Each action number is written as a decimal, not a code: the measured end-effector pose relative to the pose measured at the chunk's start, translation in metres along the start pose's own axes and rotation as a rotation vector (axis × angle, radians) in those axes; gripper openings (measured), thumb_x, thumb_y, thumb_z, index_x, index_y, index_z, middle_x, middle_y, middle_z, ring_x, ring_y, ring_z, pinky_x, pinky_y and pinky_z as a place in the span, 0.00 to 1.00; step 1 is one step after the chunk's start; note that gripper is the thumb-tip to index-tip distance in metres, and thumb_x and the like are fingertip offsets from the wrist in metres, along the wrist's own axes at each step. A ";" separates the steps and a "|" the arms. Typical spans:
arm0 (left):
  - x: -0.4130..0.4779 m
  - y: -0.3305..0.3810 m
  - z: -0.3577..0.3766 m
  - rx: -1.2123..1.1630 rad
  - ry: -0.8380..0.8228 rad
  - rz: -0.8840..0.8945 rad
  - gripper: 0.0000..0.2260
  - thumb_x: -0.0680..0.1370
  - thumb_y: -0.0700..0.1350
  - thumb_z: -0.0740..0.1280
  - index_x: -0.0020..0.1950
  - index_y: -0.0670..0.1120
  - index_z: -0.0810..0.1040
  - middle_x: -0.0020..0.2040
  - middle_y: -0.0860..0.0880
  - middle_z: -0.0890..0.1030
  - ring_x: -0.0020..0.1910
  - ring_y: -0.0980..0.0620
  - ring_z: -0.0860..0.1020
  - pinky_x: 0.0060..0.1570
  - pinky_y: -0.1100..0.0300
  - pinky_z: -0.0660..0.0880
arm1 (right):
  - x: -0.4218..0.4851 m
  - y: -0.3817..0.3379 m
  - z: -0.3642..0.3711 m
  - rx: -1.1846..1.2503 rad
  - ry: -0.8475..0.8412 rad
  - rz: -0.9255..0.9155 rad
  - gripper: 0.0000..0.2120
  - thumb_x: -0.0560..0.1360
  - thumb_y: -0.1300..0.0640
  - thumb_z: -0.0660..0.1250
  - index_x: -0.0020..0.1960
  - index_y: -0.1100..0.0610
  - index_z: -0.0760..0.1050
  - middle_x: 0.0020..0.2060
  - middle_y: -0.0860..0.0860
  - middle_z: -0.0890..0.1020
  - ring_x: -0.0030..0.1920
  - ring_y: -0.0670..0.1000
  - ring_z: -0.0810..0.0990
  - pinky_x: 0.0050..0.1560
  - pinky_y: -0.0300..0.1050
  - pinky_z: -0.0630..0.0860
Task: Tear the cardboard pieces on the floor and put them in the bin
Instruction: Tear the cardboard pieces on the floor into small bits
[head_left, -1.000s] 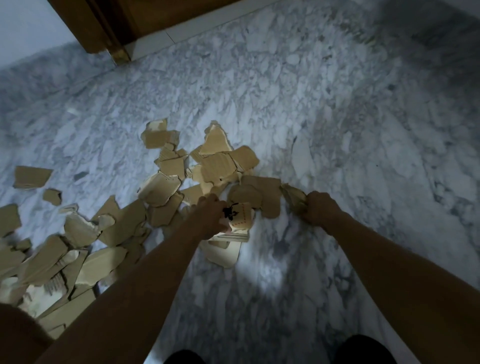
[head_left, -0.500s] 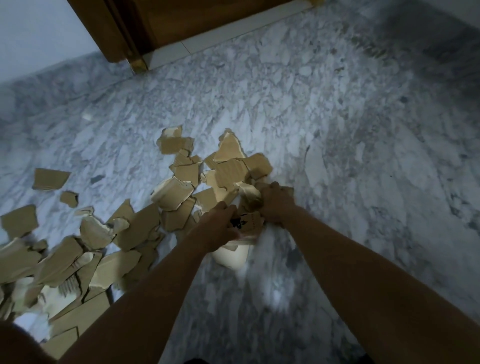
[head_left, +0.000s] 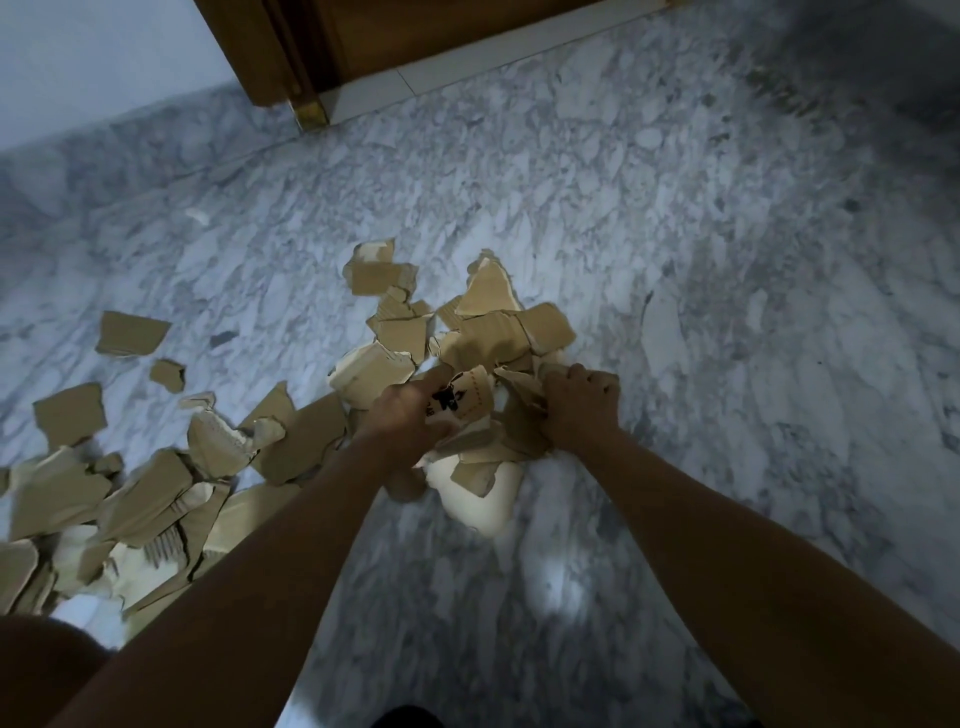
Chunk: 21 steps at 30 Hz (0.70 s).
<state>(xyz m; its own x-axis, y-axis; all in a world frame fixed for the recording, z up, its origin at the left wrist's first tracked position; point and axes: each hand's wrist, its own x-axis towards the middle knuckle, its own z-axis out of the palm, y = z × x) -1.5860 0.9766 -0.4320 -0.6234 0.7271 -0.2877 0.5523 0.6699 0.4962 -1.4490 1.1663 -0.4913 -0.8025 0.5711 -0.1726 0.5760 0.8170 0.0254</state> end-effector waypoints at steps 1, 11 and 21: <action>0.000 -0.001 0.001 0.034 -0.013 -0.010 0.21 0.72 0.51 0.74 0.64 0.50 0.76 0.52 0.46 0.81 0.50 0.45 0.79 0.46 0.55 0.76 | 0.000 0.001 0.000 0.001 0.038 -0.010 0.09 0.67 0.56 0.69 0.45 0.58 0.75 0.37 0.58 0.78 0.36 0.57 0.78 0.43 0.51 0.72; 0.010 -0.002 0.002 0.352 -0.170 -0.045 0.25 0.72 0.54 0.74 0.64 0.44 0.75 0.56 0.42 0.81 0.56 0.42 0.78 0.47 0.56 0.72 | 0.000 0.027 -0.032 0.635 -0.278 -0.067 0.16 0.71 0.64 0.72 0.58 0.64 0.79 0.51 0.60 0.81 0.54 0.58 0.80 0.53 0.48 0.76; 0.049 0.070 -0.015 0.163 -0.477 -0.014 0.18 0.71 0.53 0.77 0.55 0.44 0.82 0.39 0.49 0.79 0.40 0.50 0.78 0.38 0.60 0.71 | -0.010 0.130 -0.045 0.279 -0.392 0.152 0.17 0.73 0.50 0.72 0.53 0.58 0.70 0.53 0.59 0.77 0.53 0.60 0.78 0.50 0.51 0.75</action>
<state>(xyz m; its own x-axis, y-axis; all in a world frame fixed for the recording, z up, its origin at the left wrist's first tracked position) -1.5865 1.0564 -0.3989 -0.3304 0.6800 -0.6545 0.6488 0.6673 0.3658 -1.3736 1.2702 -0.4415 -0.6187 0.5652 -0.5456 0.7442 0.6442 -0.1765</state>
